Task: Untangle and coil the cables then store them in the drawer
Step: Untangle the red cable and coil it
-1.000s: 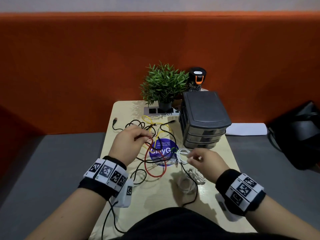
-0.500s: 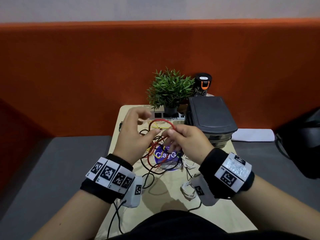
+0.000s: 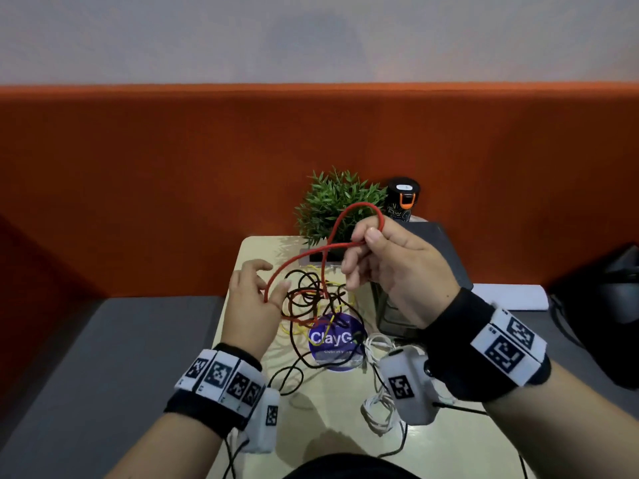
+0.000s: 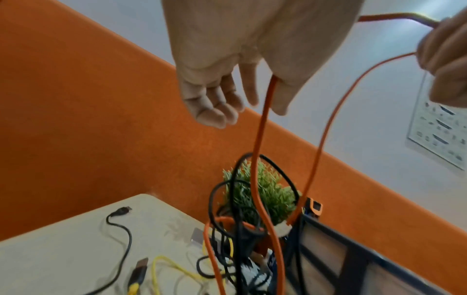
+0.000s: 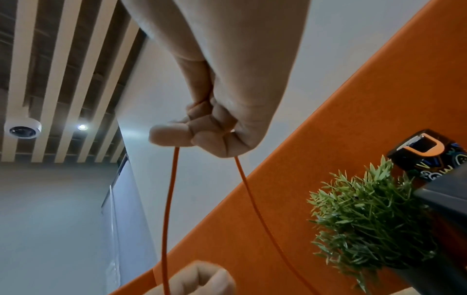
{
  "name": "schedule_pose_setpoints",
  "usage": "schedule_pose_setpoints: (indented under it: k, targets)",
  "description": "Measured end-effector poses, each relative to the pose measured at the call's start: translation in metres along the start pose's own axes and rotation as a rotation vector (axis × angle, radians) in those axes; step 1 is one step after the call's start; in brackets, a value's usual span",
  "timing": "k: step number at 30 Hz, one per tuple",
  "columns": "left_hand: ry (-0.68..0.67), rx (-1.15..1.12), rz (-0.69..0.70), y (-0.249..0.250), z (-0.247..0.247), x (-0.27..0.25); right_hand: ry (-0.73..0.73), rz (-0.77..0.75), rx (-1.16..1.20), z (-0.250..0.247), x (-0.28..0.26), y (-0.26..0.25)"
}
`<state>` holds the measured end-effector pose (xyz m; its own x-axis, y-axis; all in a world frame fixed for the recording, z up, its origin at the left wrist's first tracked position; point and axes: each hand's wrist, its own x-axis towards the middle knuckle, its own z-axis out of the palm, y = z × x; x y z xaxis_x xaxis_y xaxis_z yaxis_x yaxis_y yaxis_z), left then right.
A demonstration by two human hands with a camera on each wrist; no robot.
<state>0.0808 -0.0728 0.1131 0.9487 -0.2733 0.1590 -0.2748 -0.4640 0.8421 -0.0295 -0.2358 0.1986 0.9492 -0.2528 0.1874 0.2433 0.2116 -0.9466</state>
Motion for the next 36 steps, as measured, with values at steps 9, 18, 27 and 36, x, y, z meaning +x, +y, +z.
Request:
schedule_pose_setpoints:
  k: [9, 18, 27, 36]
  targets:
    - [-0.267, -0.477, -0.017, 0.033, -0.049, 0.025, 0.307, 0.105, 0.056, -0.021, 0.016, -0.01]
    - [-0.56, -0.637, 0.263, 0.098, -0.059, 0.026, 0.382, -0.121, -0.823, -0.011, 0.006, -0.015]
    - [-0.69, -0.716, 0.146, 0.099, -0.051, 0.019, 0.159, -0.142, -0.422, 0.009, 0.015, -0.024]
    - [-0.78, -0.9, 0.111, 0.092, -0.062, 0.021, 0.396, -0.127, -0.108, -0.005, 0.025, -0.036]
